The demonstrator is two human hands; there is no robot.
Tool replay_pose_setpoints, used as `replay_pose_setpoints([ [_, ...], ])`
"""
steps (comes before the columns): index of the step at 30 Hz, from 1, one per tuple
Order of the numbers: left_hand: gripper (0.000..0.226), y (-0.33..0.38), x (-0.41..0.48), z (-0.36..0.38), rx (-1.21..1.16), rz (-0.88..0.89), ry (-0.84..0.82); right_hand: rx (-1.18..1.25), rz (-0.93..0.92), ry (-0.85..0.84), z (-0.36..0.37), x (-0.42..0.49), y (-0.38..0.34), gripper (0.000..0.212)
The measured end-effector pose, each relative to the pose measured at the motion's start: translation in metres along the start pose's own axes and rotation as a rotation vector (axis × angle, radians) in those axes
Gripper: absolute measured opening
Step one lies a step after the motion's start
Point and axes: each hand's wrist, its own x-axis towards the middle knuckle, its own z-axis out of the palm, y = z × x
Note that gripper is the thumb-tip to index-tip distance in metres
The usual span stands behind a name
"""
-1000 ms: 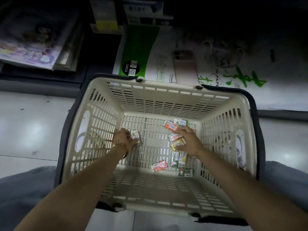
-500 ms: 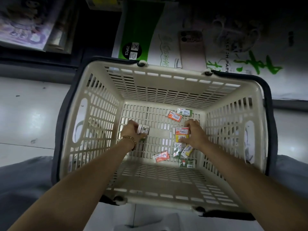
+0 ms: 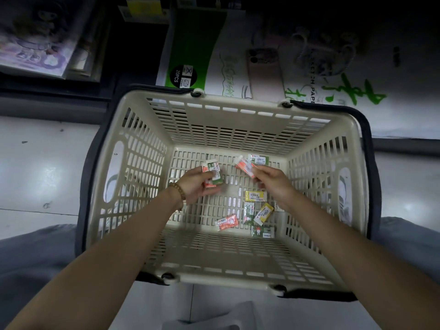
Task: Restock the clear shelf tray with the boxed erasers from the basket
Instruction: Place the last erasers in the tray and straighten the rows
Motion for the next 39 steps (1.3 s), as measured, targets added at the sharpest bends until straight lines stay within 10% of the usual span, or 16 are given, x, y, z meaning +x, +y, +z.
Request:
replay_pose_setpoints([
  [5, 0.066, -0.002, 0.0, 0.02, 0.172, 0.044, -0.109, 0.052, -0.041, -0.121, 0.026, -0.017, -0.012, 0.019],
  [11, 0.028, -0.009, 0.008, 0.006, 0.059, 0.034, 0.099, -0.259, -0.029, -0.022, -0.004, -0.009, 0.014, 0.023],
  [19, 0.063, -0.011, 0.005, -0.009, 0.061, -0.082, 0.116, -0.777, -0.1, 0.13, -0.014, 0.0, 0.06, 0.041],
  [29, 0.04, 0.001, 0.006, -0.018, 0.039, -0.031, 0.125, -0.111, -0.162, -0.002, -0.013, -0.002, -0.001, 0.029],
  [35, 0.088, 0.005, -0.002, -0.007, 0.275, -0.047, -0.034, -0.218, -0.234, -0.254, 0.013, -0.003, -0.045, 0.027],
  [39, 0.074, 0.003, 0.004, -0.004, 0.29, 0.012, -0.049, -0.194, -0.263, -0.091, 0.03, 0.014, -0.038, 0.021],
])
